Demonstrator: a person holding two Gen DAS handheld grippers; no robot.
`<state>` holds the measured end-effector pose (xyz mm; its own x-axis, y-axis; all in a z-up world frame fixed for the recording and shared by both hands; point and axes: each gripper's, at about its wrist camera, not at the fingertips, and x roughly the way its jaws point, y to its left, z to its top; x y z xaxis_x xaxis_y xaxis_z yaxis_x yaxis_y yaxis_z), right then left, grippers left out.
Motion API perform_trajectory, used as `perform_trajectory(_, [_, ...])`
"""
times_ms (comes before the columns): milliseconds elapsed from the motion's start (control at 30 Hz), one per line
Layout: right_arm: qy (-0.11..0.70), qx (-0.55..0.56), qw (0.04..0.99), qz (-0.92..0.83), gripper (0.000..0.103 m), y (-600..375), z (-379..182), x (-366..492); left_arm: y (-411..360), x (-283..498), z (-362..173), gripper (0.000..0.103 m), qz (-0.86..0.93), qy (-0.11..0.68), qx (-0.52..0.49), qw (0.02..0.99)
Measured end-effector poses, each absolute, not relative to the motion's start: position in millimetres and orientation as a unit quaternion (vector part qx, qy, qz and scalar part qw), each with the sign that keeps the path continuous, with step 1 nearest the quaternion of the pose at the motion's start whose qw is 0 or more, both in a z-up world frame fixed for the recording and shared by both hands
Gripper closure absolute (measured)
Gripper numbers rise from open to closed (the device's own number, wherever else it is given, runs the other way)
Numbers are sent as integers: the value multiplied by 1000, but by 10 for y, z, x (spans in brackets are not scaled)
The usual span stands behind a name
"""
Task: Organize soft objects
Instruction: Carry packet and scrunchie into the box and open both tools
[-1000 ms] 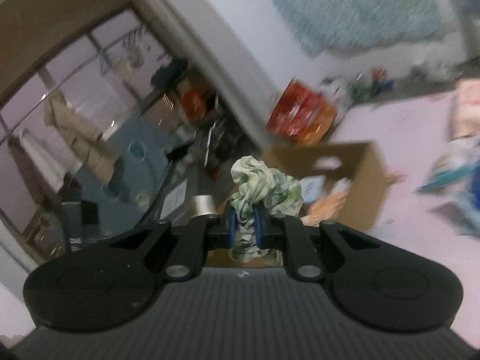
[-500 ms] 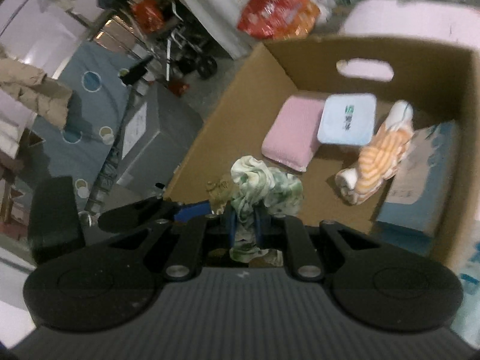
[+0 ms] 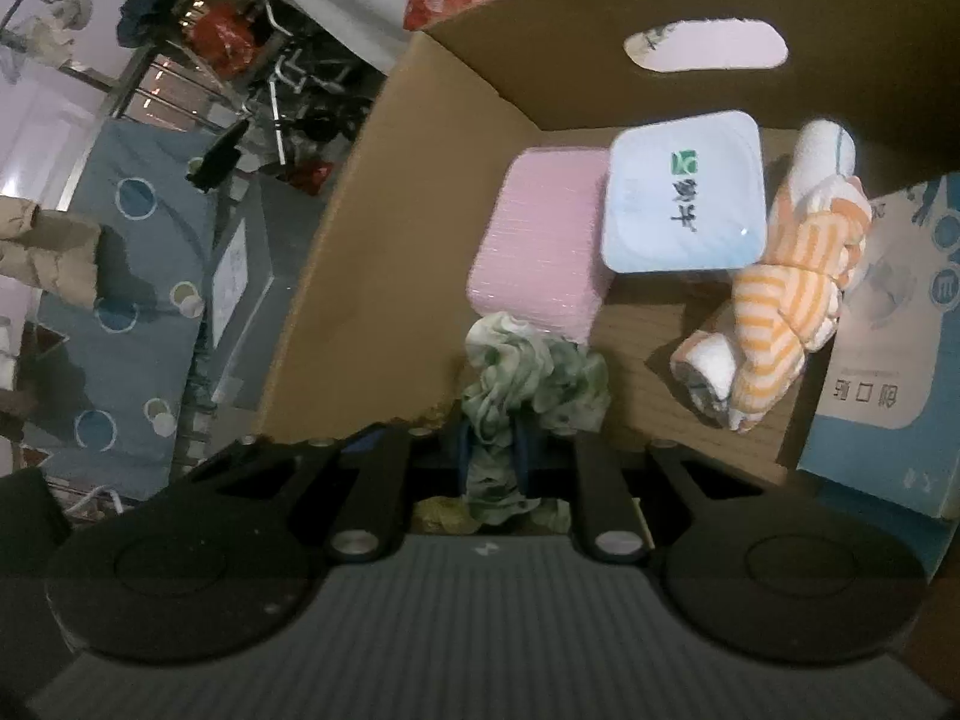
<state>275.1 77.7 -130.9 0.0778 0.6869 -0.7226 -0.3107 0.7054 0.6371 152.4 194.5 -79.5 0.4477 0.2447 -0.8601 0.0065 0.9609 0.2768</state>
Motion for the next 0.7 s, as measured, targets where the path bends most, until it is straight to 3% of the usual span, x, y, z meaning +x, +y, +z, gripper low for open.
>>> perform_trajectory(100, [591,159,710,348,82,814,-1374,2788,1970,1493,-784,26,72,521,117,843])
perform_trajectory(167, [594,167,703,353,71,827,-1388,2808,2025,1521,-771,25,73,520,115,843])
perform_trajectory(233, [587,187,697,368,53,816,-1356,2815,2033,1493,-731,24,75,517,112,845])
perform_trajectory(300, [578,207,692,380,45,760,-1284,2816,2048,1460,-685,22,75,514,107,848])
perform_trajectory(567, [564,212,682,414,29,721,-1061,2774,2021,1340,-541,22,78,505,96,854])
perform_trajectory(633, [581,184,676,414,20,782,-1120,2754,2001,1338,-553,22,80,507,96,853])
perform_trajectory(700, [610,157,672,390,20,847,-1220,2749,2010,1360,-568,22,80,512,93,850])
